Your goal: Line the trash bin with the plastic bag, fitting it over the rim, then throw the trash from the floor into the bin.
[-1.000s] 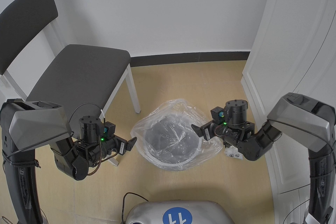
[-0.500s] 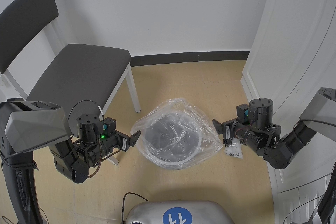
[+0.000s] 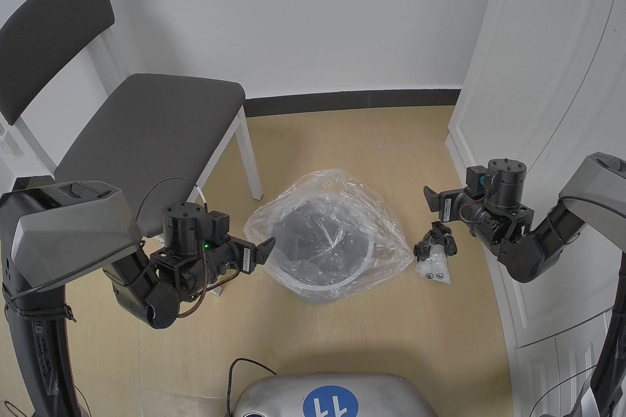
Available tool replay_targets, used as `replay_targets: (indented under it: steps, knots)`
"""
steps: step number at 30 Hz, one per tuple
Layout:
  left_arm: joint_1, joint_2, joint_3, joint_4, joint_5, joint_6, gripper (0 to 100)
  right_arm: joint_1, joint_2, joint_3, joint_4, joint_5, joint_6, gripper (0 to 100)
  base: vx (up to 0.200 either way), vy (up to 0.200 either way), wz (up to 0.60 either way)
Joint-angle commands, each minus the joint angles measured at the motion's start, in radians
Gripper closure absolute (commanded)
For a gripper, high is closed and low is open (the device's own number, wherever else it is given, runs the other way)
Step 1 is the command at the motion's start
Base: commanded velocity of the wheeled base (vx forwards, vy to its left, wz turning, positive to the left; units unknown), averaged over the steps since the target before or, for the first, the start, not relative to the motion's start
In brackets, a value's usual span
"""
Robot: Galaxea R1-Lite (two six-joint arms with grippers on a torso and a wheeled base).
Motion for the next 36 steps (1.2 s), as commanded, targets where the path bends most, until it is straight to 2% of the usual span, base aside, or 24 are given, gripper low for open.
replay_targets:
  steps: [1,2,3,4,7,12,14,23,28,33,34,36]
  knots:
    - [-0.039,0.006,-0.133,0.119,0.097,-0.067,0,-0.004,0.083,-0.038,0.039,0.079,0.061,0,0.000,0.000,0.00]
    - [-0.041,0.006,-0.133,0.121,0.105,-0.068,0,-0.004,0.081,-0.035,0.039,0.090,0.063,0,0.000,0.000,0.00]
    - [-0.047,0.006,-0.134,0.121,0.123,-0.071,0,-0.004,0.073,-0.009,0.026,0.142,0.063,0,0.000,0.000,0.00]
    - [-0.048,0.007,-0.136,0.118,0.129,-0.078,0,-0.004,0.067,0.001,0.018,0.166,0.063,0,0.000,0.000,0.00]
    - [-0.067,0.007,-0.124,0.101,0.136,-0.110,0,0.007,0.072,0.018,-0.030,0.197,0.070,0,0.000,0.000,0.00]
    - [-0.090,0.016,-0.099,0.037,0.137,-0.111,0,0.051,0.076,0.047,-0.065,0.198,0.126,0,0.000,0.000,0.00]
    - [-0.091,0.029,-0.105,0.009,0.139,-0.110,0,0.058,0.073,0.049,-0.062,0.198,0.126,0,0.000,0.000,0.00]
    - [-0.099,0.062,-0.124,-0.028,0.140,-0.110,0,0.058,0.084,0.044,-0.063,0.203,0.127,0,0.200,0.000,0.00]
    - [-0.101,0.079,-0.125,-0.065,0.142,-0.107,0,0.059,0.107,0.040,-0.063,0.206,0.127,0,0.000,0.000,0.00]
    - [-0.101,0.089,-0.127,-0.028,0.142,-0.070,0,0.062,0.139,0.028,-0.068,0.249,0.133,0,0.000,0.000,0.00]
    - [-0.097,0.093,-0.131,0.018,0.143,-0.024,0,0.071,0.156,0.023,-0.068,0.266,0.141,0,0.000,0.000,0.00]
    - [-0.096,0.093,-0.144,0.057,0.143,0.004,0,0.081,0.172,0.020,-0.071,0.272,0.147,0,0.000,0.000,0.00]
